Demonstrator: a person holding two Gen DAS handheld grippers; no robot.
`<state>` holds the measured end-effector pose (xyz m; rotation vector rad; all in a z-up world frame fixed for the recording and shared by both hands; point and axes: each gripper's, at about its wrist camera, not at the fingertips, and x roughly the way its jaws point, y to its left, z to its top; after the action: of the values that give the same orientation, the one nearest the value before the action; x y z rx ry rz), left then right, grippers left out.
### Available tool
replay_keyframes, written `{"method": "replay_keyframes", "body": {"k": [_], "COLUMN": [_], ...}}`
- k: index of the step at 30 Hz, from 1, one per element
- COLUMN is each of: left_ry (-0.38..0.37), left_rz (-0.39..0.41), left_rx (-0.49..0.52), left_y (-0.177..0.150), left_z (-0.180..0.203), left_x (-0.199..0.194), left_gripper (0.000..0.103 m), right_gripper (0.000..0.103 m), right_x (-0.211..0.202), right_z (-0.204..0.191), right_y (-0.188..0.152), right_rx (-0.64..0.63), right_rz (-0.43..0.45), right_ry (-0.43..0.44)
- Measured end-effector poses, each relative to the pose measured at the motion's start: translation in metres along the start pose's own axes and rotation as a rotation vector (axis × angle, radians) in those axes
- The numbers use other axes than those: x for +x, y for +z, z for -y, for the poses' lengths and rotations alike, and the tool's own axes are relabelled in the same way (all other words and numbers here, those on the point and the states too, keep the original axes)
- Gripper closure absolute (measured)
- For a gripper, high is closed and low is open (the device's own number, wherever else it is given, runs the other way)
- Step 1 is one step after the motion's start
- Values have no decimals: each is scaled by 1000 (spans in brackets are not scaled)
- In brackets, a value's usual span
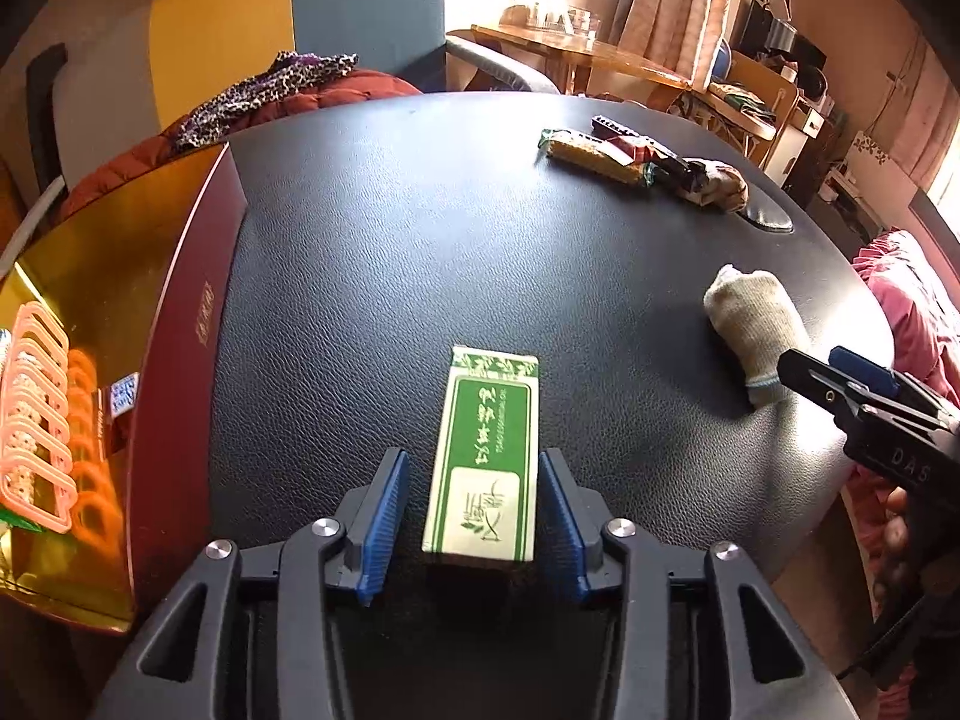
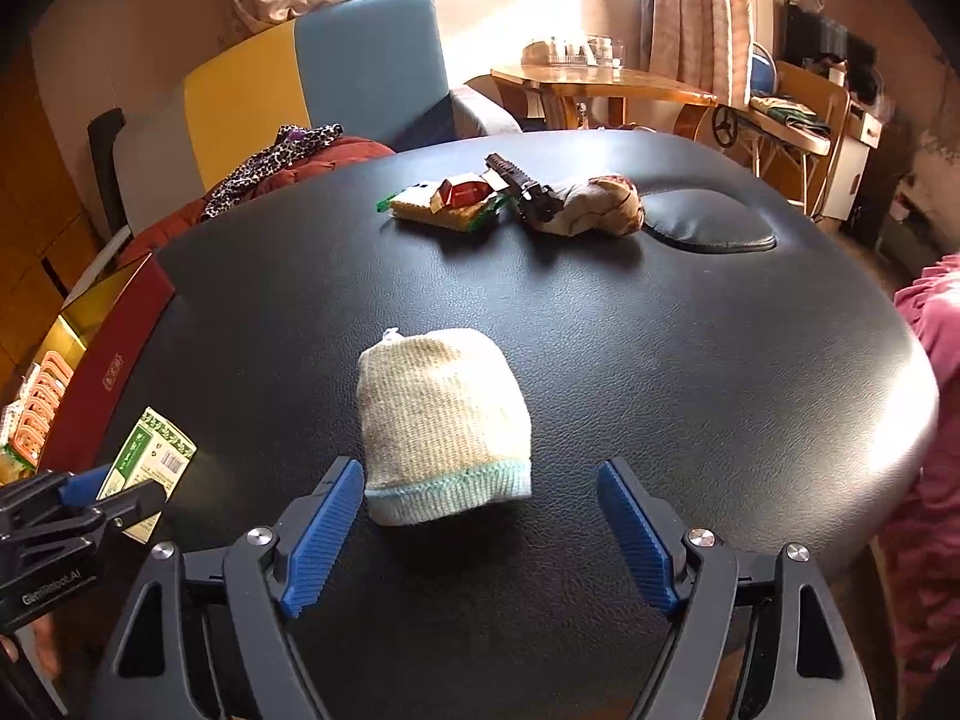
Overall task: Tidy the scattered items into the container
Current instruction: 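Lift the sock with the right tool while the left tool carries the green box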
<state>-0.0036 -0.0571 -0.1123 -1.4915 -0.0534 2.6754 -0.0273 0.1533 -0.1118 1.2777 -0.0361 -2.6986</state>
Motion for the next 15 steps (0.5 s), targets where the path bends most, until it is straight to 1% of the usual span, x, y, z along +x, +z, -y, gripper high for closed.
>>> {"method": "replay_keyframes", "body": {"k": [6,8,12,15], "left_ry": [8,12,38,47], "left_rz": [-4,-14,-25,-22], "left_rx": [19,22,24,30], "left_y": [6,6,5,4], "left_z": [4,5,5,6], "left_x": [4,8,13,13], "left_gripper": [58,58,58,58], "right_gripper": [18,15,15,15], "right_x": [2,5,16,25], "right_z": [-9,-13,-20,-21], "right_y": [12,16,22,24], "right_rx": [-52,-76,-110,-103], "right_rz": [17,21,9,0], "right_ry": [-15,-12,-12,-14]}}
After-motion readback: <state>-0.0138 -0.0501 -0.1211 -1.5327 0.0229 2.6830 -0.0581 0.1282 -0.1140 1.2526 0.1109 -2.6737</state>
